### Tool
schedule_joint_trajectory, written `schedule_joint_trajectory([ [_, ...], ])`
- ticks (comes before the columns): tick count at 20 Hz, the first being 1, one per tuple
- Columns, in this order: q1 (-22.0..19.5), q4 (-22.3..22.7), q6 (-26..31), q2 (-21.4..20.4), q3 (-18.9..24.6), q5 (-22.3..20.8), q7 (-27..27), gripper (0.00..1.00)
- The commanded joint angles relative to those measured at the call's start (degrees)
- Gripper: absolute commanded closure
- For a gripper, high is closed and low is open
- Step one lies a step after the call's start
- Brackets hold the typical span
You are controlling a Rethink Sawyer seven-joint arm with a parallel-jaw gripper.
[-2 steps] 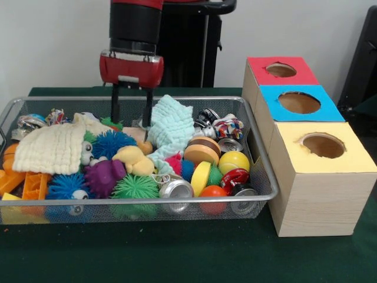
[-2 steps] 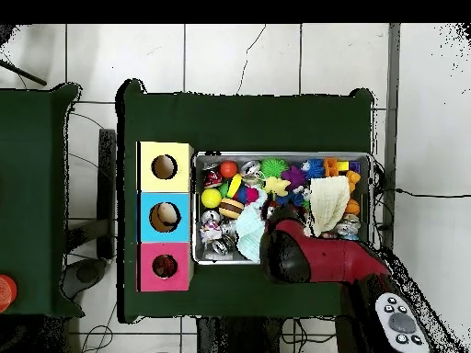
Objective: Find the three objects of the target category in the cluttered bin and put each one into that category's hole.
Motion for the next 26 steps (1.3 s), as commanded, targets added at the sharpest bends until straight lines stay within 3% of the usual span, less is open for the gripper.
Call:
schedule_joint_trajectory([
  [1, 1.7, -7.1, -2.8, 6.8, 4.5, -3.2, 2.3, 0.00],
  [17, 5.0, -11.4, -10.3, 11.7, -3.0, -5.0, 2.5, 0.00],
  [26, 4.0, -13.9, -8.0, 11.8, -6.7, -7.7, 0.3, 0.00],
])
